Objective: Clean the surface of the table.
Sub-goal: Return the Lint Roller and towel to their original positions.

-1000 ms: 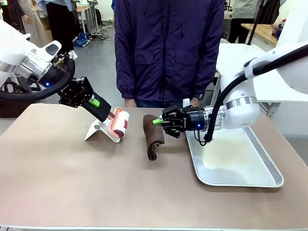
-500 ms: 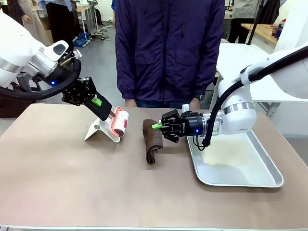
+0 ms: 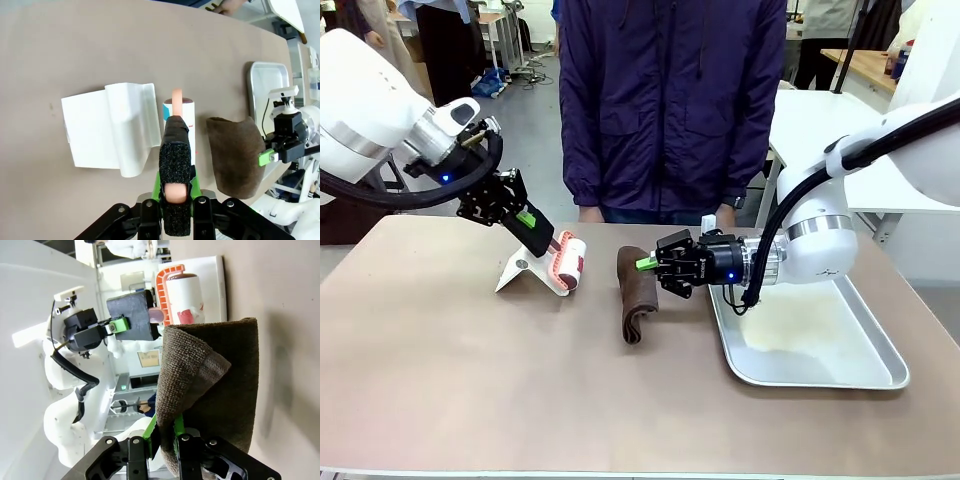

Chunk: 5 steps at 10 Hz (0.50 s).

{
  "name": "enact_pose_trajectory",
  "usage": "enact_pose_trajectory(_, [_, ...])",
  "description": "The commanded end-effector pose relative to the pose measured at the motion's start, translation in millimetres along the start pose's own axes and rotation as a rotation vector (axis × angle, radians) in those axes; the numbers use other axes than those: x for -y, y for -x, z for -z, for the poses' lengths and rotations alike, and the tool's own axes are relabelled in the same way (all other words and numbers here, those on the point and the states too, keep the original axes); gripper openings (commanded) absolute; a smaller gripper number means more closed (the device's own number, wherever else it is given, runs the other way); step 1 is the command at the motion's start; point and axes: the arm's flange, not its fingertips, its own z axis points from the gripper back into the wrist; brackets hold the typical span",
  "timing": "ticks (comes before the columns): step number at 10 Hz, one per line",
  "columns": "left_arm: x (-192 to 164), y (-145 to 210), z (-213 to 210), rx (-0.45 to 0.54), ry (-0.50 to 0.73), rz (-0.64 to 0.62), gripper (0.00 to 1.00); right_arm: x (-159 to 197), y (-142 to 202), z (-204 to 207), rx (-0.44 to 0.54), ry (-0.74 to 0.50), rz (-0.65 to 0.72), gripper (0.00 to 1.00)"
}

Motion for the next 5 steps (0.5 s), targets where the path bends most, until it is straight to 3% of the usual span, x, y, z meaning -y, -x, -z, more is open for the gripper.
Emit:
enact_pose_trajectory(1, [3,-6,1,0.015,-0.033,-0.034,0.22,-2,9,3,0.012,0.022,-0.040,0.12])
enact_pose_trajectory(5, [-8,-5,5,0.033,-0.027,-0.055,0.22,1,7,0,0.002,0.026,-0.024,0.12])
